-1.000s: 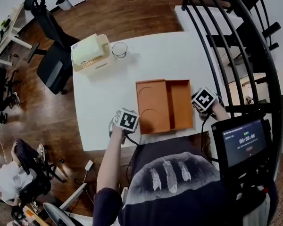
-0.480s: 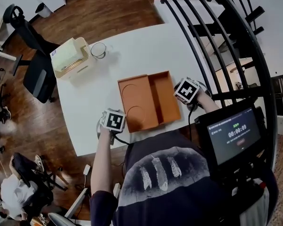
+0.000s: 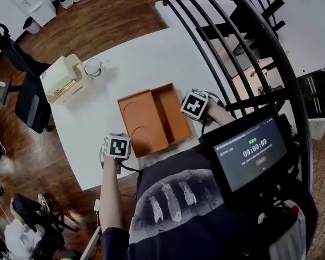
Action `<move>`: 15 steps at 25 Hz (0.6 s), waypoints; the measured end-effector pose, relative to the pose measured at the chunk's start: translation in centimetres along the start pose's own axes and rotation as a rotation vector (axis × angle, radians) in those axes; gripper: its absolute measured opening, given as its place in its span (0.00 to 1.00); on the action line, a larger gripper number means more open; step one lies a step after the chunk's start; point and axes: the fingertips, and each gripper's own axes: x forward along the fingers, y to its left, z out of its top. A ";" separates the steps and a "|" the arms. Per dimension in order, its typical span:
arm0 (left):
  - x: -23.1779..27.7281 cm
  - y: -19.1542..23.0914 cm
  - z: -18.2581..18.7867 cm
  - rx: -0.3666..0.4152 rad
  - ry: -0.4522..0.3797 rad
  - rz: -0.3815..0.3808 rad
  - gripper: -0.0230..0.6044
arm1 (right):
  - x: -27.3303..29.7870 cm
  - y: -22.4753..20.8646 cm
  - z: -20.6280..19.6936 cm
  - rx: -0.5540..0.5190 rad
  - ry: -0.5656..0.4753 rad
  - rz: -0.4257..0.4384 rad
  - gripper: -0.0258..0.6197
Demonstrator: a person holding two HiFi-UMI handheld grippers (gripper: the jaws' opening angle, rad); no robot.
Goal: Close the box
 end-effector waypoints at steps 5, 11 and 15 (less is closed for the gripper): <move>0.3 0.2 0.1 0.000 -0.005 -0.004 0.06 | 0.1 0.7 0.3 -0.012 0.007 -0.001 0.05; -0.6 -0.2 0.5 0.009 -0.010 0.016 0.06 | -0.5 1.2 0.5 -0.009 -0.013 0.009 0.05; 0.0 -0.2 0.3 -0.005 -0.014 -0.002 0.06 | -0.2 1.3 1.3 -0.026 -0.018 0.010 0.05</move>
